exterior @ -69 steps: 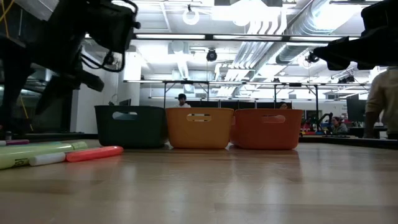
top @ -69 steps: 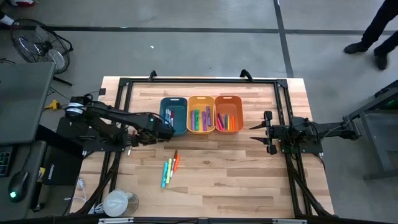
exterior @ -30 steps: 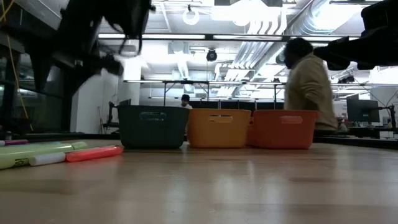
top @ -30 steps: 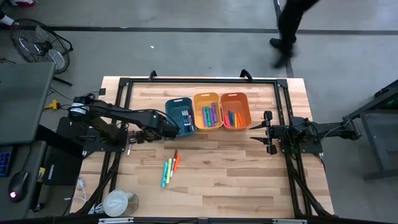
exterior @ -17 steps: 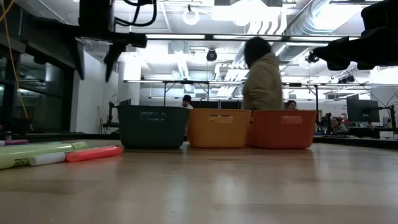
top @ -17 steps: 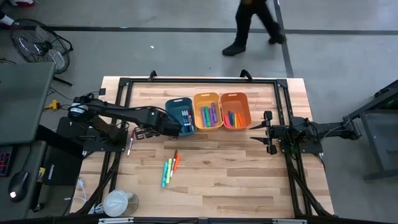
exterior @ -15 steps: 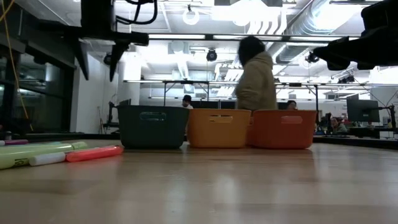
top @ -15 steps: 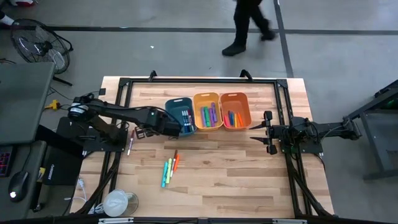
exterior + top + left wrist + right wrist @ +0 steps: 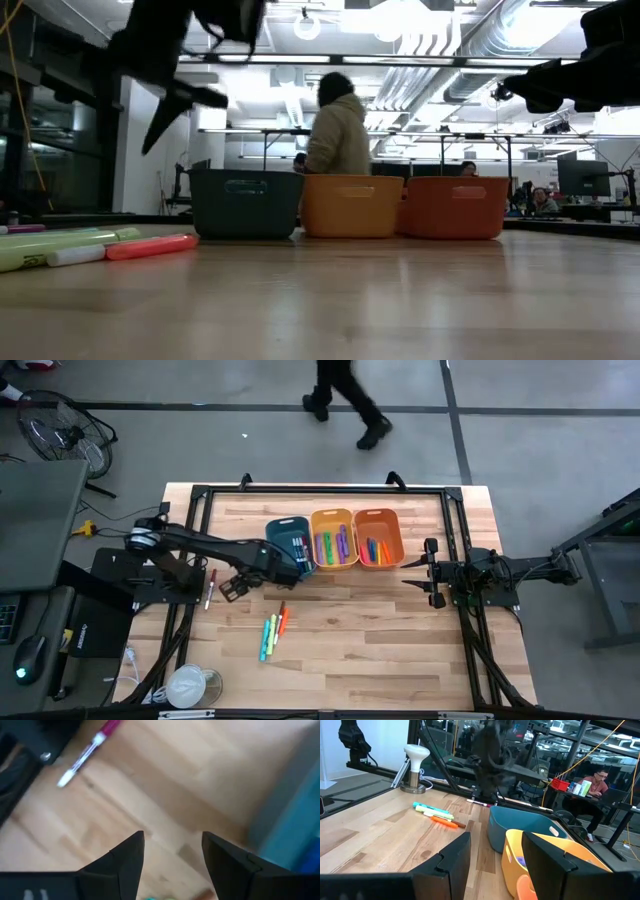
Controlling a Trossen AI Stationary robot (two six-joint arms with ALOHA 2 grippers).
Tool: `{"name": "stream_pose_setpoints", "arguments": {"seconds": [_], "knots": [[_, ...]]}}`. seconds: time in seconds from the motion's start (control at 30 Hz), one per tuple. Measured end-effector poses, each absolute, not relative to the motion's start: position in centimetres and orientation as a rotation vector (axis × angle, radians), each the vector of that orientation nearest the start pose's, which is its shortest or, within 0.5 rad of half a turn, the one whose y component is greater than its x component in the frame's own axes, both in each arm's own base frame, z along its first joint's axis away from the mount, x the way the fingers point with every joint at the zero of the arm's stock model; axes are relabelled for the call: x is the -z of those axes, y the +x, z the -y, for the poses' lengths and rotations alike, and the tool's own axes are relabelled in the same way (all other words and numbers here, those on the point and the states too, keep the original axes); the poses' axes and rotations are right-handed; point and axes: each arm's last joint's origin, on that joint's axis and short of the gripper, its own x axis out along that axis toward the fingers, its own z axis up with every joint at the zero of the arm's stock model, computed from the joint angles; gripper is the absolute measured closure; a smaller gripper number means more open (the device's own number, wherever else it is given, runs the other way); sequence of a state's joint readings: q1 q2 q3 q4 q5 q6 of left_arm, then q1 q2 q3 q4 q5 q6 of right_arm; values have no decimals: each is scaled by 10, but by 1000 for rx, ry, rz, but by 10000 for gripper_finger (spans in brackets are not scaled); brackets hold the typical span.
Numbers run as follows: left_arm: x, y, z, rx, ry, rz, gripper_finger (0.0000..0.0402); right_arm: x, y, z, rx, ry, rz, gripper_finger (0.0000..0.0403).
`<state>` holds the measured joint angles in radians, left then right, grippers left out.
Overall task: Pick & Place Markers
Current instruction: Put the dark red marker pen into the blue bin
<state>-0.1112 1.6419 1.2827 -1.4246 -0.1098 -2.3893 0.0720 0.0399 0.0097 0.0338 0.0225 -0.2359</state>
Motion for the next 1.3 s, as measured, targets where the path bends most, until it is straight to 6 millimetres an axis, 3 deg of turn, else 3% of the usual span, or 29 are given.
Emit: {"name": "stream_pose_setpoints", "arguments": {"seconds": [0.2,0.33,0.63,0.97,1.3], "knots": [[-220,277,33,-1982,-1464,-978,207,-167,99,-7,-49,-236,9,236],[-216,279,33,-1971,-1424,-1016,207,-167,99,-7,-49,-235,9,236],[-212,275,34,-1759,-1170,-1140,207,-167,99,-6,-49,-236,10,236],[-179,217,37,-1585,-1246,-1162,207,-167,99,-6,-48,-236,10,236],[-161,166,29,-1582,-1232,-1199,207,-167,99,-7,-49,-236,9,236]]}}
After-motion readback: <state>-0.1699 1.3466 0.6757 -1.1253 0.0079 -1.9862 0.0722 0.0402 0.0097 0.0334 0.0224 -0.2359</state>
